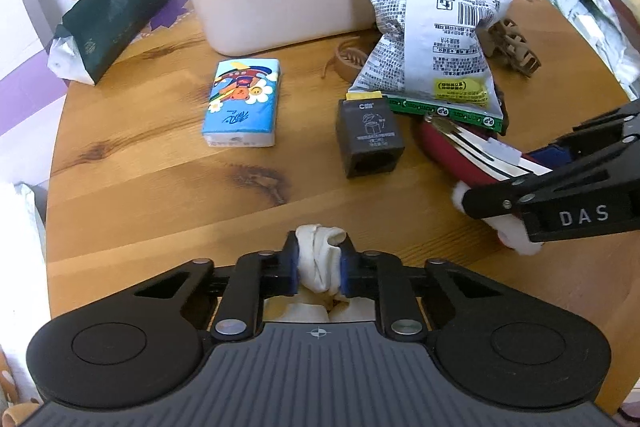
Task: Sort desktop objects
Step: 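Grasp the cream scrunchie with the left tool while the right grasps the red hair clip, then carry the scrunchie and hair clip over the basket with both tools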
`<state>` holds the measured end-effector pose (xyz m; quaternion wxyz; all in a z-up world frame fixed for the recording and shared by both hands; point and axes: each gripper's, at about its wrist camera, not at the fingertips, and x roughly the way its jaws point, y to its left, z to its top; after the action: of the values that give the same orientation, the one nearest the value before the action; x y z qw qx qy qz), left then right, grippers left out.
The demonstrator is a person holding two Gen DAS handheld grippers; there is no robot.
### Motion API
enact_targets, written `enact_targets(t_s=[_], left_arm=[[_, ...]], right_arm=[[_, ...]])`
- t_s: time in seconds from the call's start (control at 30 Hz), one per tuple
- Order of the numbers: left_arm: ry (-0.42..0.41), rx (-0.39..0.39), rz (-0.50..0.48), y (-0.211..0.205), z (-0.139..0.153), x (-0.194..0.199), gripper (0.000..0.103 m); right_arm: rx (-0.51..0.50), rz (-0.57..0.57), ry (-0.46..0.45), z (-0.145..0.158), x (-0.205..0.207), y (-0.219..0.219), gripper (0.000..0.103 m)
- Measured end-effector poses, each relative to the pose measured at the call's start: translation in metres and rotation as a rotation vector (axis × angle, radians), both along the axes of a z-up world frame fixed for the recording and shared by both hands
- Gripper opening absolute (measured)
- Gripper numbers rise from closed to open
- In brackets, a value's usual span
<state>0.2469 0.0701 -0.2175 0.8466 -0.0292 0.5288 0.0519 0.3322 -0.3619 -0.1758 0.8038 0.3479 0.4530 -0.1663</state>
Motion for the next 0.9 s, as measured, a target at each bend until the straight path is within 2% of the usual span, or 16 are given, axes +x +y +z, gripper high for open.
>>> enact_targets(t_s=[0.43, 0.9], left_arm=[[-0.017, -0.020, 0.045, 0.003, 0.003, -0.018, 0.009], [-0.079, -0.083, 0.094, 0.022, 0.043, -0.022, 0.009]], right_arm=[[-0.001, -0.026, -0.019, 0.004, -0.019, 0.000, 0.039], [-0.040, -0.025, -0.103, 0.040, -0.052, -0.006, 0.039]])
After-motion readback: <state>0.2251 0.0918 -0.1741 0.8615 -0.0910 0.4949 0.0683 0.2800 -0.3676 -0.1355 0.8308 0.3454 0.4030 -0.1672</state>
